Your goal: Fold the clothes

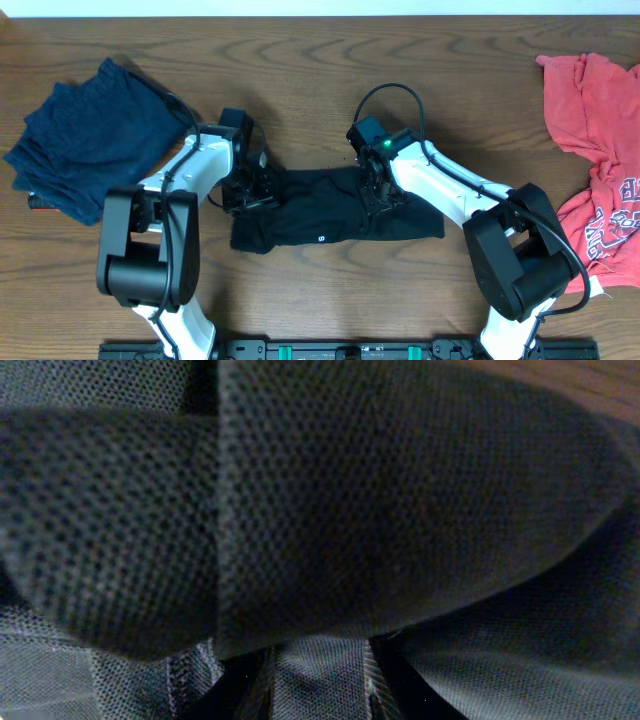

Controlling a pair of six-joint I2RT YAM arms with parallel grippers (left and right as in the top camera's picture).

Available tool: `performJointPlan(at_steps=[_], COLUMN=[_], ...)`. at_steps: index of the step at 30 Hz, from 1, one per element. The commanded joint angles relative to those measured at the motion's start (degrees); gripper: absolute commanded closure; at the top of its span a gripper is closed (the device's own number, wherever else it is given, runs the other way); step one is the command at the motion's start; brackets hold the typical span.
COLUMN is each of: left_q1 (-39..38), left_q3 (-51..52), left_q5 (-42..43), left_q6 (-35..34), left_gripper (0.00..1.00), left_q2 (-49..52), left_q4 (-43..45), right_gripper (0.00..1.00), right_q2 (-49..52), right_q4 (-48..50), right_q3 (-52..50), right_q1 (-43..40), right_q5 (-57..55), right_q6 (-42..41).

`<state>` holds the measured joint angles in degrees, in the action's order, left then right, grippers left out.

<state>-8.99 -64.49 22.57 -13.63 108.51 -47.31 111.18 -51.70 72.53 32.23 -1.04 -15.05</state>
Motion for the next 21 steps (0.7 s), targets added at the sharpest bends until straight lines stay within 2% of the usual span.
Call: performJointPlan(at_steps=[1,3,5,14,16,21], left_q1=[0.26,1.07,2.08,6.49,6.91,5.51], left_q3=[0.17,-0.63,-1.75,-6.84,-8.5,-15.5], left_q5=[-0.81,-4.42,-8.0,-21.22,-22.99,-23.26], left_q6=[1.62,1.6,1.6,1.6,1.6,0.9], left_gripper=[0.78,0.94,0.94,0.94,0.94,0.94], left_q2=[1.29,-0.17,-1.9,-9.33,-9.92,-10.16], left_q4=[0.02,-1.25,-3.06,-9.99,-11.82,-17.59], right_gripper=[0.71,0.71,0.72,0.62,0.55,0.55], right_q2=[0.33,-0.11,-0.92,-10.19,-12.22,-13.86], right_q4=[0.31,0.07,-1.03,-7.52,-8.48,-11.85], right_q3=[-0.04,0.46,1.73,9.77,9.84,9.84], right_q1=[0.31,-0.04,-0.55,-6.25,-8.02,-12.9], right_q5=[-0.04,-0.02,-0.02,-0.22,-0.22,-0.24], right_q6=[-0.17,-0.2,-0.22,2.14,3.45,5.53])
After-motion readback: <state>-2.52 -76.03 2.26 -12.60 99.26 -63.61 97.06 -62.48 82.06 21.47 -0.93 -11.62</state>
